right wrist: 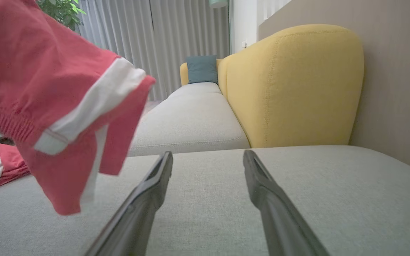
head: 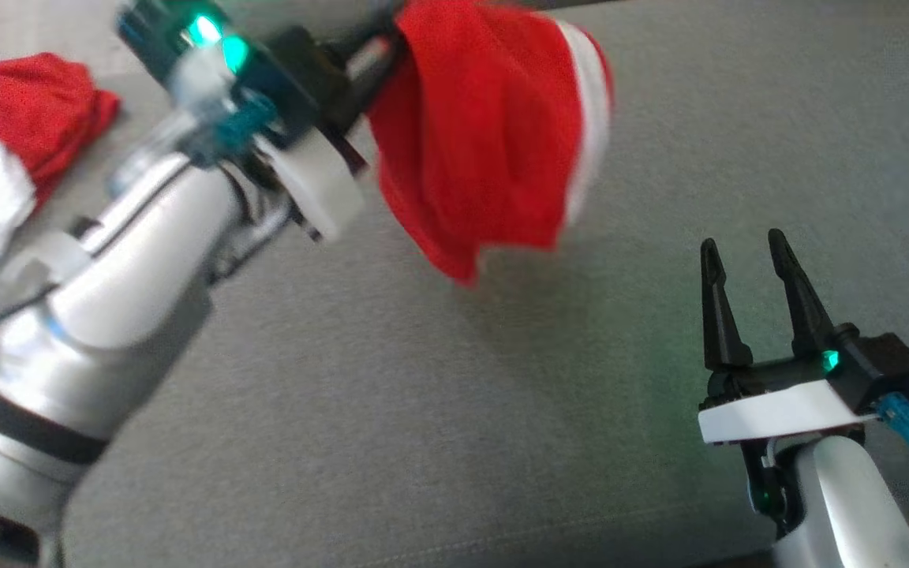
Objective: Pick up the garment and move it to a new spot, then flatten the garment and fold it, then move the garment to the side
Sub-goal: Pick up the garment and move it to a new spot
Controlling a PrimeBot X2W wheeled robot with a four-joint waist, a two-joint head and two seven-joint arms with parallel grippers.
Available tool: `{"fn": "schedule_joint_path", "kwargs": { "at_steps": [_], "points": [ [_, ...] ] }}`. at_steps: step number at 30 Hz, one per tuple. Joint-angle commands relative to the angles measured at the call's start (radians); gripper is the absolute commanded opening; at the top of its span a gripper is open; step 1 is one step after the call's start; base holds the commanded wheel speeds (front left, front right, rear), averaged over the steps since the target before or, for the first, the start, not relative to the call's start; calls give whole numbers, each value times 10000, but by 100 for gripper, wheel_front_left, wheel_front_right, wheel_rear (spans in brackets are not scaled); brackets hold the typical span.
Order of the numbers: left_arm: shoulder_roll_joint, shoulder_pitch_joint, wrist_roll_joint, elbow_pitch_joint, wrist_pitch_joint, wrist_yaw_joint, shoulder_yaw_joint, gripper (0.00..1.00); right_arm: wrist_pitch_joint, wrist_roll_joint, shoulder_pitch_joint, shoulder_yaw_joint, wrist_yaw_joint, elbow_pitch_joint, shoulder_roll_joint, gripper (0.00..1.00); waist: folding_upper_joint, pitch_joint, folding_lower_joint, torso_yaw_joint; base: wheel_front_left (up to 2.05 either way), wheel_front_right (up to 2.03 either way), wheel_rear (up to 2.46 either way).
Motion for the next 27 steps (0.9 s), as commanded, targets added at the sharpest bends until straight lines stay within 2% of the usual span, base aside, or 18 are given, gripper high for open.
{"fn": "schedule_joint_path", "kwargs": {
  "at_steps": [1, 5, 6, 12, 13, 14, 15, 16, 22, 27],
  "points": [
    [63, -138, -222, 102, 51, 21, 343, 0, -65, 96, -310, 195, 75, -375, -35, 100, 0, 379, 0, -512, 0, 0, 0],
    [-233, 186, -414, 1157, -136, 53, 211, 0, -65, 258, -490, 268, 75, -403, -35, 100, 0, 759, 0, -1037, 0, 0, 0],
    [-233, 186, -414, 1157, -136, 53, 211, 0, -65, 258, -490, 268, 75, -403, -35, 100, 0, 759, 0, -1037, 0, 0, 0],
    [-122, 127, -547, 3160, -645, 96, 341, 0, -65, 495, -704, 323, 75, -458, -35, 100, 0, 1261, 0, -1559, 0, 0, 0],
    [-107, 111, -601, 3487, -676, 79, 339, 10, -65, 525, -716, 319, 75, -464, -35, 100, 0, 1321, 0, -1596, 0, 0, 0],
    [-89, 100, -639, 3791, -704, 59, 307, 44, -65, 555, -729, 313, 75, -468, -35, 100, 0, 1371, 0, -1620, 0, 0, 0],
    [-80, 86, -680, 4079, -726, 43, 280, 91, -65, 577, -743, 307, 75, -474, -35, 100, 0, 1409, 0, -1630, 0, 0, 0],
    [-88, 79, -731, 4343, -733, 29, 256, 100, -65, 596, -754, 293, 75, -478, -35, 100, 0, 1436, 0, -1626, 0, 0, 0],
    [-336, -63, -1385, 5569, -466, -39, 211, 100, -65, 596, -755, 239, 75, -414, -35, 100, 0, 1288, 0, -1229, 0, 0, 0],
    [-217, -259, -1809, 5841, -469, -56, 266, 100, -65, 473, -736, 283, 75, -359, -35, 100, 0, 968, 0, -812, 0, 0, 0]
  ]
}}
